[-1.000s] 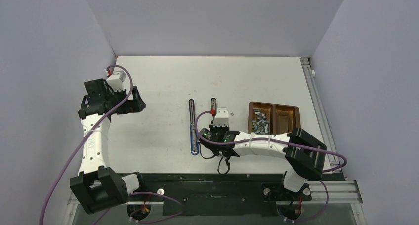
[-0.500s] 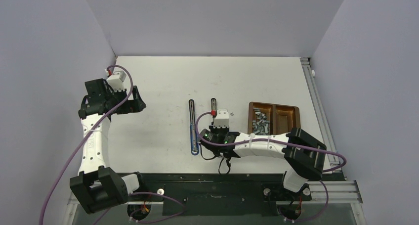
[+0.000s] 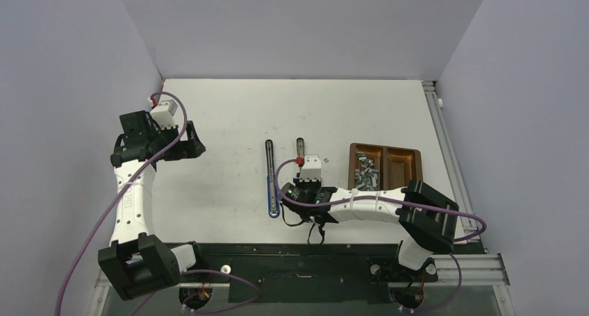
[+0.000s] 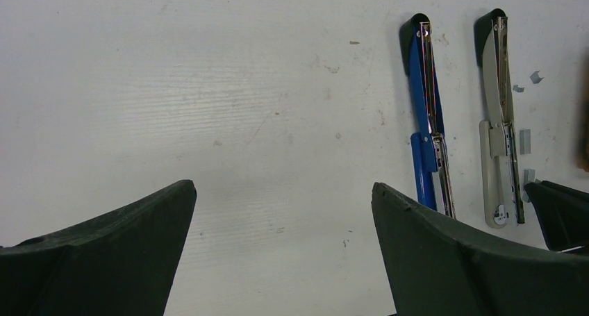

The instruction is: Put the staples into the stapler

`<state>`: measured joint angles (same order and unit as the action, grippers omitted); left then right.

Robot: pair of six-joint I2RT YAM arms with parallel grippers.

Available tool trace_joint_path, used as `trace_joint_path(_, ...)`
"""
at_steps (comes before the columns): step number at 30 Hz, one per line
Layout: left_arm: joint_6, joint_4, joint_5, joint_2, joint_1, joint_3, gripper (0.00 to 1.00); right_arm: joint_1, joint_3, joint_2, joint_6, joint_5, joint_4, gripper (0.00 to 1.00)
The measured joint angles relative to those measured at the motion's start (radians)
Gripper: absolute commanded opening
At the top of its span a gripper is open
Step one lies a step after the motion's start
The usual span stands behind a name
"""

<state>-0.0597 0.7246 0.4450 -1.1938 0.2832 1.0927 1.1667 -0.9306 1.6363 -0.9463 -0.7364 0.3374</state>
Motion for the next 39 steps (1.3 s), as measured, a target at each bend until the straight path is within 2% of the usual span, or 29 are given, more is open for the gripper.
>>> trace_joint_path(39,0.0,0.0,0.0,0.0,0.0,-0.008,0.96,0.019,0.03,0.0,-0.004,0.01,-0.015,0.09)
